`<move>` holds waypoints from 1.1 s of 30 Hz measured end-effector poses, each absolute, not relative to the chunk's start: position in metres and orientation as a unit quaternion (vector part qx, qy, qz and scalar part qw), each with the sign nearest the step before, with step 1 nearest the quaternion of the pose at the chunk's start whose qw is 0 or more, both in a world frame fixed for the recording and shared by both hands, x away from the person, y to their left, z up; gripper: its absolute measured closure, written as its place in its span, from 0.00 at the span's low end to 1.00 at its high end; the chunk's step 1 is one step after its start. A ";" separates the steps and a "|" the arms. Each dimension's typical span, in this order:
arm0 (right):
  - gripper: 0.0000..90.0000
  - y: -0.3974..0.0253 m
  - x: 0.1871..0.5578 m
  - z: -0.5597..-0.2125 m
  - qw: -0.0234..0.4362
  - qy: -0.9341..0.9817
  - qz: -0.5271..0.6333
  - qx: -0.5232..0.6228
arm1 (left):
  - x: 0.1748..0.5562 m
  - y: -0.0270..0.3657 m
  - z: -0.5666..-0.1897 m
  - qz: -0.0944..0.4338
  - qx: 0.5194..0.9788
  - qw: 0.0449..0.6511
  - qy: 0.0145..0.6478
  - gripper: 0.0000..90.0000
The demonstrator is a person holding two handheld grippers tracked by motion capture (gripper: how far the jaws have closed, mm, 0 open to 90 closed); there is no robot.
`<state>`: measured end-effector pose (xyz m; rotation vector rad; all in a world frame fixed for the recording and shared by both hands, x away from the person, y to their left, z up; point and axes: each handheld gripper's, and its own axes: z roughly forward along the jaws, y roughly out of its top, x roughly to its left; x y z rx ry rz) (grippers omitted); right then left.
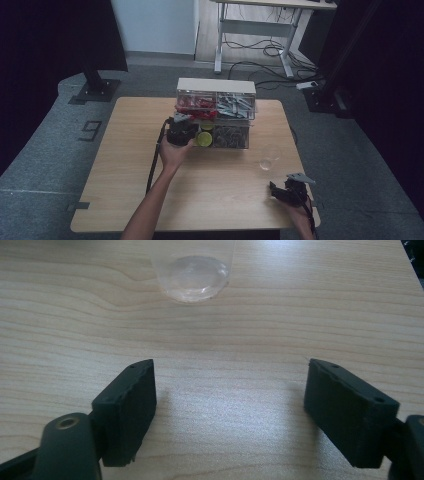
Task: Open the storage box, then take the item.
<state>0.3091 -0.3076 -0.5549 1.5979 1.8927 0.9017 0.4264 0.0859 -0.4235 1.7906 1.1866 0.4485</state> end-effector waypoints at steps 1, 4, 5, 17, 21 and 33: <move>0.25 -0.308 0.308 -0.555 0.252 0.694 0.333 0.587 | 0.426 0.085 -0.424 0.181 0.726 0.457 0.481 0.99; 0.27 -0.307 0.305 -0.551 0.259 0.688 0.344 0.585 | 0.425 0.083 -0.424 0.181 0.728 0.458 0.477 0.99; 0.27 -0.307 0.304 -0.549 0.262 0.685 0.349 0.583 | 0.425 0.082 -0.424 0.181 0.729 0.458 0.476 0.99; 0.33 -0.294 0.288 -0.516 0.271 0.667 0.414 0.558 | 0.424 0.082 -0.422 0.186 0.731 0.457 0.473 1.00; 0.34 -0.288 0.284 -0.506 0.279 0.657 0.429 0.553 | 0.424 0.081 -0.422 0.182 0.731 0.458 0.473 1.00; 0.44 -0.270 0.281 -0.488 0.279 0.658 0.469 0.519 | 0.425 0.078 -0.421 0.182 0.732 0.457 0.471 1.00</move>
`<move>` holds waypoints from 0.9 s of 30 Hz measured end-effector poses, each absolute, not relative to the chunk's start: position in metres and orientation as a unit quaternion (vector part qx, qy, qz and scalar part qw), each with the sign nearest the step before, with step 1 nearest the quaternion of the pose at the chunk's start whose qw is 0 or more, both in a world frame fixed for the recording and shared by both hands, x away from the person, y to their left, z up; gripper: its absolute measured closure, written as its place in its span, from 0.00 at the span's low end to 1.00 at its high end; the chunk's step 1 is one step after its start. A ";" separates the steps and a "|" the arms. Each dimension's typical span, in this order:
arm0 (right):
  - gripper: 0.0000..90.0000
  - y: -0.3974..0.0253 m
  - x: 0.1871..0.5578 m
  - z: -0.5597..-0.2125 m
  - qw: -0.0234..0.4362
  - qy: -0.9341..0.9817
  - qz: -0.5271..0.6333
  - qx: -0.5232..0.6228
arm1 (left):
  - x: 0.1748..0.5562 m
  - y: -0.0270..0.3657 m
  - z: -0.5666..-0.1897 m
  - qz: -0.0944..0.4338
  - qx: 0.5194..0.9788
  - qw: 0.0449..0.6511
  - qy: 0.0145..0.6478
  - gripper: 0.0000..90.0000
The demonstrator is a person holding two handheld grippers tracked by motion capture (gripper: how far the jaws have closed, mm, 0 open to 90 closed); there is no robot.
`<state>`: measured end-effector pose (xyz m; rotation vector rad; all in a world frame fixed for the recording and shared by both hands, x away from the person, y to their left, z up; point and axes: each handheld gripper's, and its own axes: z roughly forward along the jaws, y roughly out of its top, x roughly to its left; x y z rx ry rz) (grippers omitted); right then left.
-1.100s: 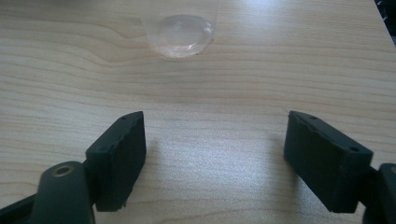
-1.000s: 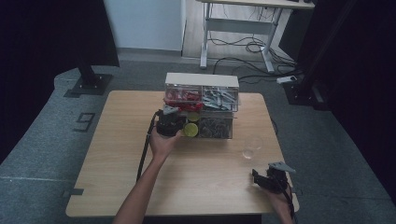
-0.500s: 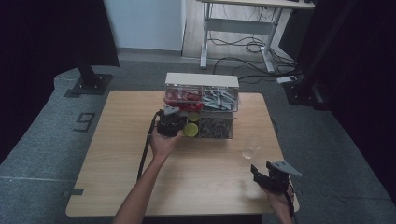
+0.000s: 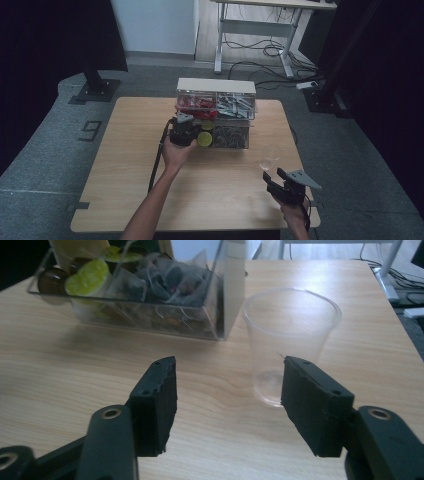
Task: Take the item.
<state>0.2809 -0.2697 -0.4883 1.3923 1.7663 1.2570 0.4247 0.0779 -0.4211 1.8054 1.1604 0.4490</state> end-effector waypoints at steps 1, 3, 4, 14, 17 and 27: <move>0.46 -0.268 0.281 -0.487 0.278 0.658 0.471 0.517 | 0.425 0.078 -0.421 0.182 0.732 0.458 0.471 1.00; 0.47 -0.266 0.282 -0.485 0.274 0.661 0.476 0.511 | 0.425 0.078 -0.421 0.182 0.732 0.458 0.471 1.00; 0.48 -0.264 0.283 -0.485 0.272 0.662 0.479 0.509 | 0.425 0.078 -0.421 0.182 0.732 0.458 0.471 1.00; 0.50 -0.245 0.296 -0.474 0.266 0.677 0.491 0.479 | 0.424 0.076 -0.418 0.185 0.733 0.455 0.470 1.00; 0.50 -0.242 0.300 -0.471 0.262 0.675 0.498 0.477 | 0.424 0.075 -0.418 0.186 0.733 0.454 0.470 1.00; 0.50 -0.230 0.311 -0.468 0.250 0.679 0.506 0.469 | 0.424 0.075 -0.417 0.185 0.734 0.454 0.471 1.00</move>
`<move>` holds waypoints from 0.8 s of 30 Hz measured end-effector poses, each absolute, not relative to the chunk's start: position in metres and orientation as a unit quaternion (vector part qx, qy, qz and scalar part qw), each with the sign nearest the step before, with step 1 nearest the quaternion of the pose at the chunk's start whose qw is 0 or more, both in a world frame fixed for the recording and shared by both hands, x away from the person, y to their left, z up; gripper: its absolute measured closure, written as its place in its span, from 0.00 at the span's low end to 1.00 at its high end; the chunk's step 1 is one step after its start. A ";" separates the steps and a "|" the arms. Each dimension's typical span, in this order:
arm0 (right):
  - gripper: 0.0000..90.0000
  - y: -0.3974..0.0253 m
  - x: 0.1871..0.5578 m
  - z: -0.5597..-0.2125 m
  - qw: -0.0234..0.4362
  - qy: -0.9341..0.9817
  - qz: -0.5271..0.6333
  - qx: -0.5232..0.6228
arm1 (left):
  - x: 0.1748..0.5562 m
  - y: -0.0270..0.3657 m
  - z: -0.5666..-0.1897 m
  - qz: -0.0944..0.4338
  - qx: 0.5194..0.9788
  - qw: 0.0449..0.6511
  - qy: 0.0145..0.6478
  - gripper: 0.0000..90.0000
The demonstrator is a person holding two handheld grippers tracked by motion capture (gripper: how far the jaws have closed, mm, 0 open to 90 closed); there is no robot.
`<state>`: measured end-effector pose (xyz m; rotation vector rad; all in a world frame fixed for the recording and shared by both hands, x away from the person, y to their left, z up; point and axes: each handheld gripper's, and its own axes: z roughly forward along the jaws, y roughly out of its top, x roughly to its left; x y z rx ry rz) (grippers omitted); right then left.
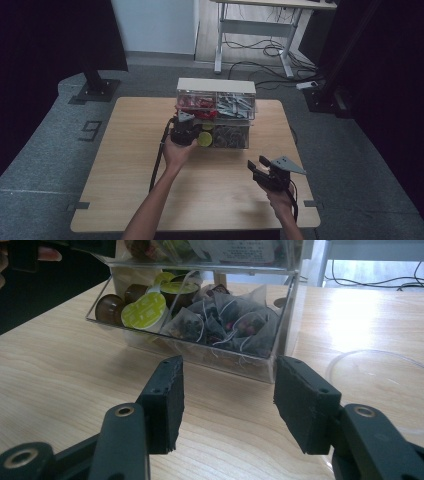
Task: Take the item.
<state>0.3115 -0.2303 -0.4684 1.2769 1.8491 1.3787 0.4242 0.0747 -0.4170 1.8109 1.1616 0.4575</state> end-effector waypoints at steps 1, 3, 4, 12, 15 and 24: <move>0.50 -0.229 0.312 -0.468 0.250 0.680 0.506 0.468 | 0.424 0.075 -0.417 0.186 0.734 0.453 0.470 1.00; 0.50 -0.227 0.314 -0.467 0.249 0.680 0.507 0.468 | 0.424 0.076 -0.417 0.186 0.733 0.453 0.471 1.00; 0.50 -0.227 0.314 -0.467 0.248 0.680 0.508 0.467 | 0.424 0.076 -0.417 0.186 0.733 0.453 0.471 1.00; 0.50 -0.223 0.318 -0.468 0.250 0.684 0.505 0.464 | 0.426 0.076 -0.418 0.183 0.734 0.453 0.472 1.00; 0.51 -0.223 0.319 -0.468 0.247 0.682 0.507 0.466 | 0.427 0.076 -0.419 0.182 0.734 0.453 0.473 1.00; 0.53 -0.213 0.326 -0.468 0.239 0.692 0.504 0.459 | 0.429 0.077 -0.420 0.180 0.734 0.453 0.474 1.00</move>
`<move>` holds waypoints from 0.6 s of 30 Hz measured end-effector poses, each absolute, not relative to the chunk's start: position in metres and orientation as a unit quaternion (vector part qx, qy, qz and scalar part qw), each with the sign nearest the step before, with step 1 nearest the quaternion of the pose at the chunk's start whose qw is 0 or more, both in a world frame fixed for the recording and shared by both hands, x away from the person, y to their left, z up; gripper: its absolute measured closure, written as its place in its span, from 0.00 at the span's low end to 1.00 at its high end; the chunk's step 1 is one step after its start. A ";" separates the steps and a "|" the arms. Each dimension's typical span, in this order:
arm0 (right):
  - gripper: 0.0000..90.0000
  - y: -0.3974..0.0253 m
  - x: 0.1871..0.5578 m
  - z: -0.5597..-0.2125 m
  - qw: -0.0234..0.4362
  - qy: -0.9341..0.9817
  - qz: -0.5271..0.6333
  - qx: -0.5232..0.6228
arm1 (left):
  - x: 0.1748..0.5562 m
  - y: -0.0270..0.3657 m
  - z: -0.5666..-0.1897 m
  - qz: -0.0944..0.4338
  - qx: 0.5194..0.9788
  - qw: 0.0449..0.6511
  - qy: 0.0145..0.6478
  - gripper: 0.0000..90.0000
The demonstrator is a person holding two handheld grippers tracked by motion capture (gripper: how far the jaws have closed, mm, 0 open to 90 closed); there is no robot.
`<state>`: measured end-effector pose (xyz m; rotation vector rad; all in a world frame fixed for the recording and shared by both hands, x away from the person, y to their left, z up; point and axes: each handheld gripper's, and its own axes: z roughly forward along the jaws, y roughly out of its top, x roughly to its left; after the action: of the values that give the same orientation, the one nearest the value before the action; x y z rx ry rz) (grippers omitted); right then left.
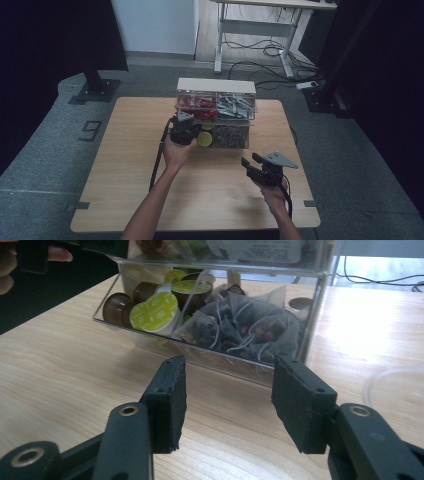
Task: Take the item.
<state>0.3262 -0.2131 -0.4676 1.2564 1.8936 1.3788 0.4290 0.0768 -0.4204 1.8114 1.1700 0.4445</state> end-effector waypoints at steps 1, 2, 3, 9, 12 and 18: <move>0.53 -0.212 0.327 -0.466 0.241 0.693 0.503 0.457 | 0.429 0.077 -0.420 0.180 0.734 0.453 0.474 1.00; 0.53 -0.211 0.328 -0.465 0.243 0.693 0.503 0.456 | 0.429 0.077 -0.421 0.179 0.734 0.453 0.474 1.00; 0.53 -0.210 0.329 -0.464 0.243 0.693 0.503 0.455 | 0.429 0.077 -0.421 0.179 0.734 0.453 0.474 1.00; 0.54 -0.203 0.336 -0.457 0.247 0.695 0.502 0.452 | 0.430 0.077 -0.421 0.178 0.734 0.453 0.474 1.00; 0.54 -0.200 0.339 -0.456 0.246 0.696 0.499 0.454 | 0.429 0.077 -0.421 0.177 0.734 0.454 0.474 1.00; 0.54 -0.195 0.345 -0.456 0.251 0.700 0.489 0.455 | 0.430 0.078 -0.421 0.175 0.733 0.455 0.475 1.00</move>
<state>0.3454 -0.1952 -0.4560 1.2393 1.9057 1.3313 0.4299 0.0777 -0.4215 1.8079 1.1721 0.4316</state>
